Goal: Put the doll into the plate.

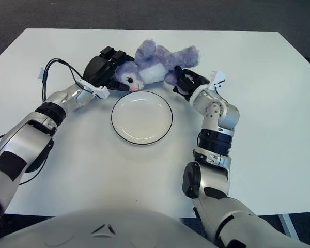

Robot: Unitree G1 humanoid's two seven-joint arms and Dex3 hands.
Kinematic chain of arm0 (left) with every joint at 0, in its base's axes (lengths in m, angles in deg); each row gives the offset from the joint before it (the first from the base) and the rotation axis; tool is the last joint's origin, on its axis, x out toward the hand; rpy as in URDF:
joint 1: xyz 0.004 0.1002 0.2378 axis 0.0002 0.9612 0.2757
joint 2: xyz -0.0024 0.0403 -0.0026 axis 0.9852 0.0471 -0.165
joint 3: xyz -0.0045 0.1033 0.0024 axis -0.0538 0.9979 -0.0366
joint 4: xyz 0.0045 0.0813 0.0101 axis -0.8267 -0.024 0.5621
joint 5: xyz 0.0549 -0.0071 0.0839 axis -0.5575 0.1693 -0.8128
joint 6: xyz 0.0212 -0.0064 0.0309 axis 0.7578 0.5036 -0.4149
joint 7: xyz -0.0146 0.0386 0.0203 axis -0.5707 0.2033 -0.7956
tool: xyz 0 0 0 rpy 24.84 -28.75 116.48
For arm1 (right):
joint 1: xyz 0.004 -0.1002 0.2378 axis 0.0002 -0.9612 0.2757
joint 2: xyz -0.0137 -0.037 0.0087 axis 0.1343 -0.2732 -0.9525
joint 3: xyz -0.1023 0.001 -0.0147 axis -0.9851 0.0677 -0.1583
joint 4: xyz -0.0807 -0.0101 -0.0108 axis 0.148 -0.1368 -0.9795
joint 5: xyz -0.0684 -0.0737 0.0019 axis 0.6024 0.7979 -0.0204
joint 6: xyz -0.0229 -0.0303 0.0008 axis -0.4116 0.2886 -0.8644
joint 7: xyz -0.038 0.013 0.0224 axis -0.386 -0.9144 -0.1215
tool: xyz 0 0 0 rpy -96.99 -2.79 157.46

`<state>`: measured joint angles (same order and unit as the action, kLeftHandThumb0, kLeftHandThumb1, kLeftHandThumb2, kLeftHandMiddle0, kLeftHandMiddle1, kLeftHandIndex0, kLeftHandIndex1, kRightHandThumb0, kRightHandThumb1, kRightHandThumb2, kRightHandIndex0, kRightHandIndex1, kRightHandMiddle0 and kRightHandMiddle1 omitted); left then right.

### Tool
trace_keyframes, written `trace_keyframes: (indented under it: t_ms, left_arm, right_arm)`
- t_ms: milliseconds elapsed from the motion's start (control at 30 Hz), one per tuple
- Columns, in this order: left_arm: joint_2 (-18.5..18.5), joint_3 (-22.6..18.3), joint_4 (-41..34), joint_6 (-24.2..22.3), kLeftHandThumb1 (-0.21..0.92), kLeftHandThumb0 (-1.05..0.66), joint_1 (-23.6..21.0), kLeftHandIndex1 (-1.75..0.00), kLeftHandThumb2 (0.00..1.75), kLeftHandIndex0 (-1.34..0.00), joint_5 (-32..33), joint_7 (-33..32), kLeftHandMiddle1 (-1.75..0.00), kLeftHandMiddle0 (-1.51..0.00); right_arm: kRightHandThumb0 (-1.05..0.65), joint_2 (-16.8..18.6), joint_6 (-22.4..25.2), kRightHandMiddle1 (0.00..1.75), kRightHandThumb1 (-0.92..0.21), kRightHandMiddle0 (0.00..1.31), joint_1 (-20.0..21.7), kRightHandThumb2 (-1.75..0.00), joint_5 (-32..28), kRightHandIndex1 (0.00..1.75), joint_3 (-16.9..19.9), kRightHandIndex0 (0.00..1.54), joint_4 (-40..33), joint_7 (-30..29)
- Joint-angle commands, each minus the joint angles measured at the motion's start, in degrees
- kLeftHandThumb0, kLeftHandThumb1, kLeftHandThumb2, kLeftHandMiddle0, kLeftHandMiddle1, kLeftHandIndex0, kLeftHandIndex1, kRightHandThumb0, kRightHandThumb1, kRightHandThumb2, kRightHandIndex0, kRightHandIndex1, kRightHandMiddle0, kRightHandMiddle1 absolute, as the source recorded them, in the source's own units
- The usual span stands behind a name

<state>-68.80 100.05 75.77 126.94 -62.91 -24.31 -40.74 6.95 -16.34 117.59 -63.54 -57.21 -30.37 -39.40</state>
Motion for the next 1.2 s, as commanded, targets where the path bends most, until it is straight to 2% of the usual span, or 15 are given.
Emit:
trace_keyframes:
  t_ms: [0,133,233,367,400,500,633,833,967,1167]
  left_arm:
    - [2.4,6.8,-3.4,-7.2,0.92,-0.45,-1.2,-0.78,0.11,-0.28,-10.6,-11.0,-0.39,-0.40]
    - [2.9,9.6,-3.8,-12.1,0.92,-0.52,-1.6,-0.65,0.13,-0.31,-14.7,-14.9,-0.15,-0.43]
    - [3.0,10.6,-3.6,-13.5,0.92,-0.54,-1.9,-0.55,0.14,-0.34,-15.6,-16.3,-0.07,-0.44]
    - [2.9,11.2,-3.2,-14.0,0.92,-0.55,-2.0,-0.52,0.14,-0.35,-15.7,-17.0,-0.05,-0.44]
    - [3.4,12.0,-3.9,-16.2,0.92,-0.55,-2.1,-0.51,0.14,-0.35,-17.1,-17.3,-0.04,-0.44]
    - [4.1,13.5,-4.9,-20.3,0.92,-0.59,-2.2,-0.32,0.11,-0.35,-19.5,-18.0,-0.01,-0.41]
    - [4.2,13.9,-5.1,-21.5,0.92,-0.61,-2.1,-0.18,0.09,-0.37,-19.8,-18.4,0.00,-0.36]
    - [4.3,14.3,-5.2,-21.8,0.92,-0.61,-2.0,-0.13,0.08,-0.38,-19.5,-18.5,0.00,-0.35]
    - [4.3,14.9,-5.3,-25.7,0.91,-0.61,-1.7,-0.08,0.05,-0.32,-20.8,-20.0,0.00,-0.27]
    - [3.9,15.6,-5.0,-28.1,0.91,-0.61,-1.4,-0.04,0.01,-0.27,-21.0,-20.9,0.00,-0.21]
  right_arm:
    - [0.18,-2.2,4.1,1.75,-0.63,0.58,4.0,-0.57,-1.2,1.75,0.8,0.83,1.6,0.1]
    - [0.17,-2.5,5.1,1.75,-0.65,0.58,4.8,-0.53,-0.9,1.75,1.2,0.83,2.3,0.4]
    - [0.17,-2.6,5.6,1.75,-0.67,0.58,5.1,-0.50,-0.8,1.75,1.4,0.83,2.5,0.6]
    - [0.17,-2.6,5.8,1.75,-0.67,0.58,5.2,-0.49,-0.6,1.75,1.5,0.82,2.5,0.6]
    - [0.17,-2.6,5.9,1.75,-0.67,0.58,5.5,-0.49,-0.6,1.75,1.5,0.82,3.0,0.6]
    - [0.16,-2.7,6.2,1.75,-0.69,0.59,6.0,-0.46,-0.4,1.75,1.5,0.82,3.9,0.6]
    - [0.16,-2.5,6.3,1.75,-0.70,0.59,6.2,-0.44,-0.4,1.75,1.6,0.81,4.3,0.5]
    - [0.16,-2.5,6.3,1.75,-0.71,0.59,6.3,-0.43,-0.3,1.75,1.6,0.81,4.4,0.5]
    - [0.15,-2.0,6.5,1.75,-0.72,0.60,6.6,-0.43,-0.6,1.75,2.1,0.80,5.3,0.2]
    - [0.15,-1.9,6.6,1.75,-0.72,0.61,6.8,-0.42,-0.3,1.75,2.3,0.80,5.8,0.1]
